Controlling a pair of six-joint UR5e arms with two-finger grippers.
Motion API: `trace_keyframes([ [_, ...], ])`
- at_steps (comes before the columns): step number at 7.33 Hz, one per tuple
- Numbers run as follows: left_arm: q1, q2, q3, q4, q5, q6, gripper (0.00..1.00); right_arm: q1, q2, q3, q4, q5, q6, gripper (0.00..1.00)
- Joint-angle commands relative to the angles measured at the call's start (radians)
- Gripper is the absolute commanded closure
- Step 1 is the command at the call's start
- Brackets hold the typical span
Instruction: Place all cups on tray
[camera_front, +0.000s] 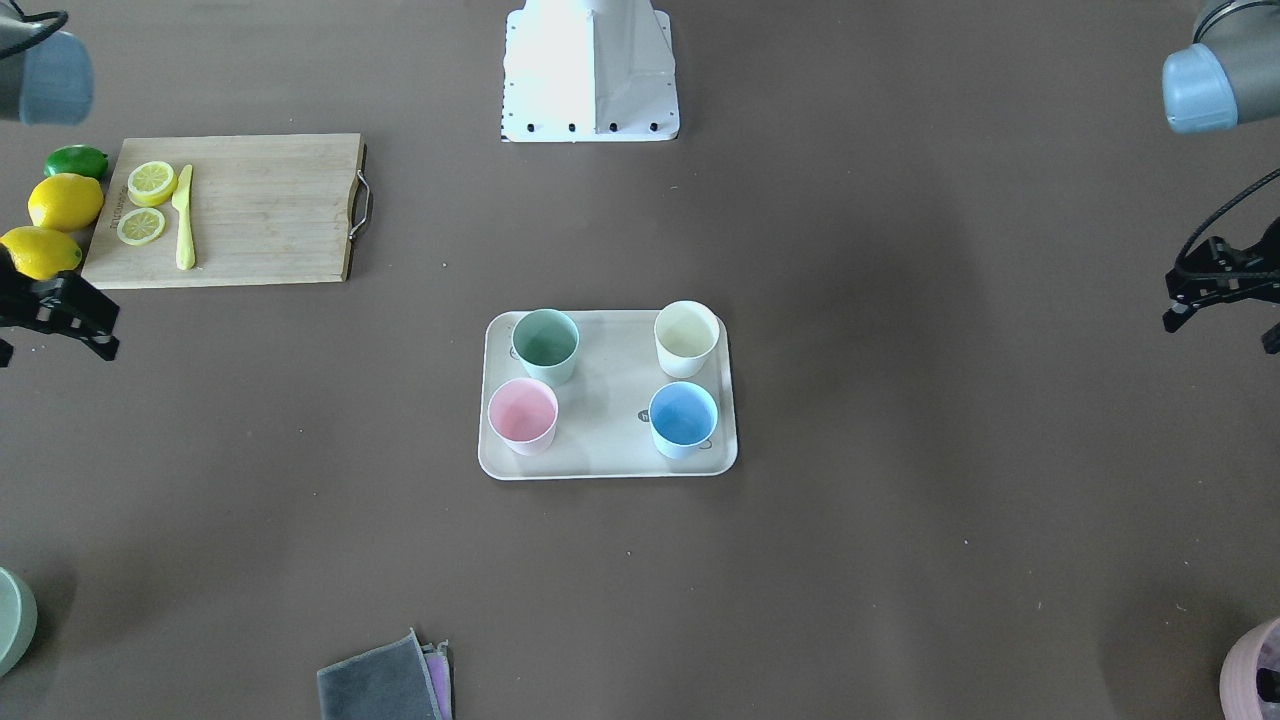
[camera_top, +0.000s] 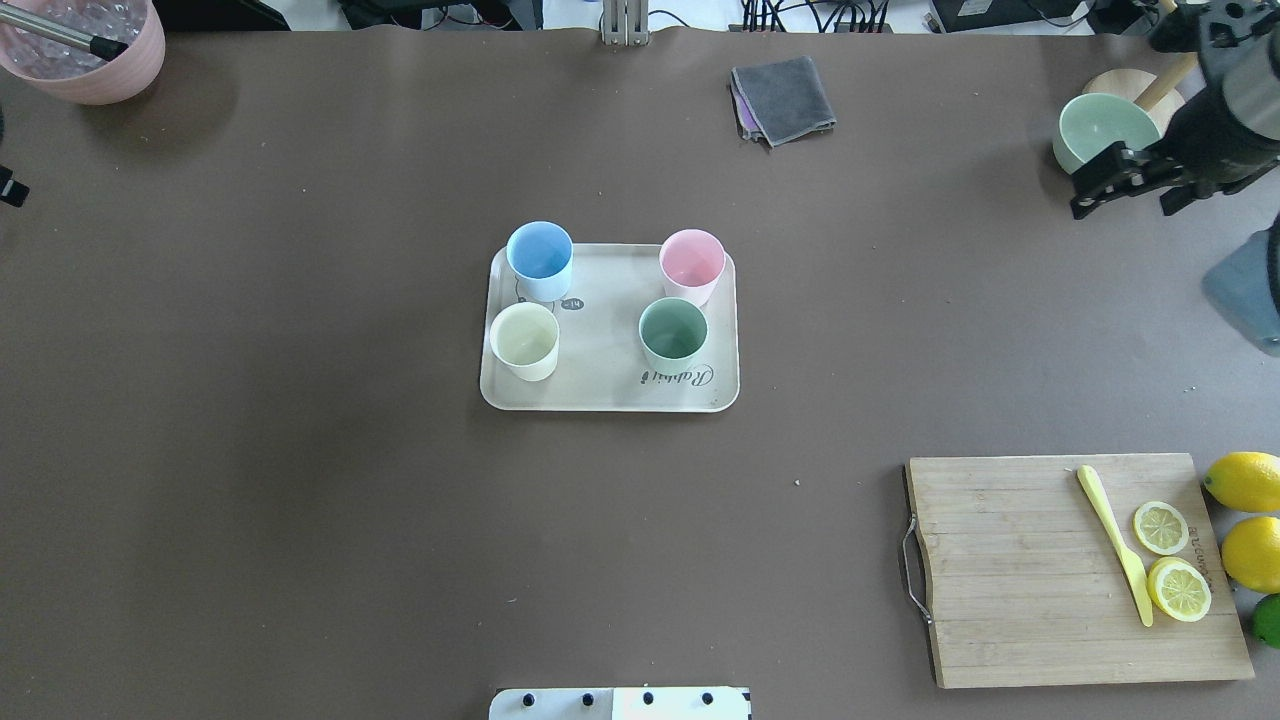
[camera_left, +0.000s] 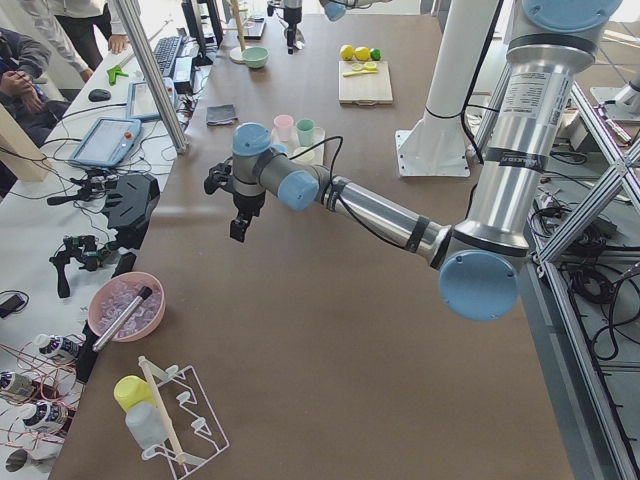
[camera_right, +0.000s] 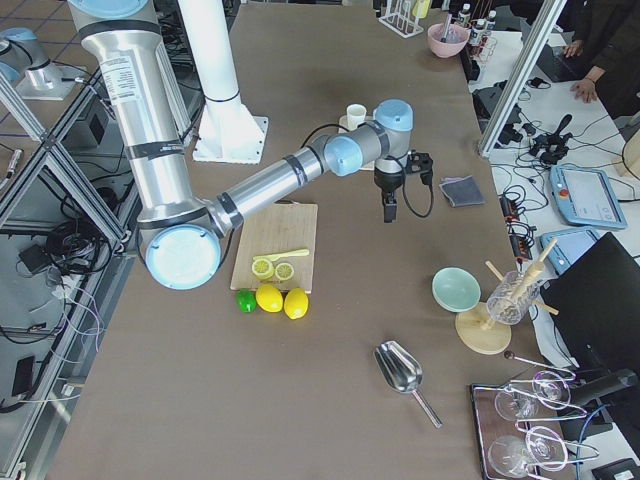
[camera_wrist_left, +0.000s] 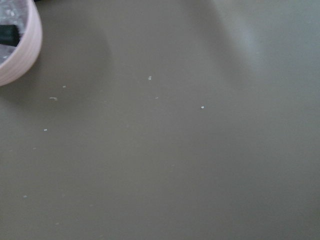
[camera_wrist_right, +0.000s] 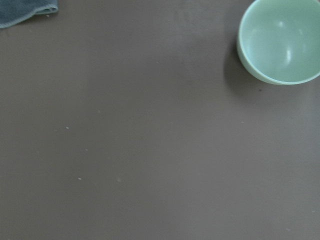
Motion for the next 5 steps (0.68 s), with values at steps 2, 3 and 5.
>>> trace_keyframes([
  [2,-0.149,0.186,0.015,0.046,-0.063,0.218,0.02,0.277,-0.269,-0.022,-0.005,0.048,-0.492,0.00],
  [3,-0.156,0.218,0.039,0.046,-0.061,0.213,0.02,0.323,-0.352,-0.018,-0.004,0.038,-0.575,0.00],
  [5,-0.246,0.251,0.051,0.047,-0.098,0.210,0.02,0.333,-0.417,-0.059,0.004,0.036,-0.578,0.00],
])
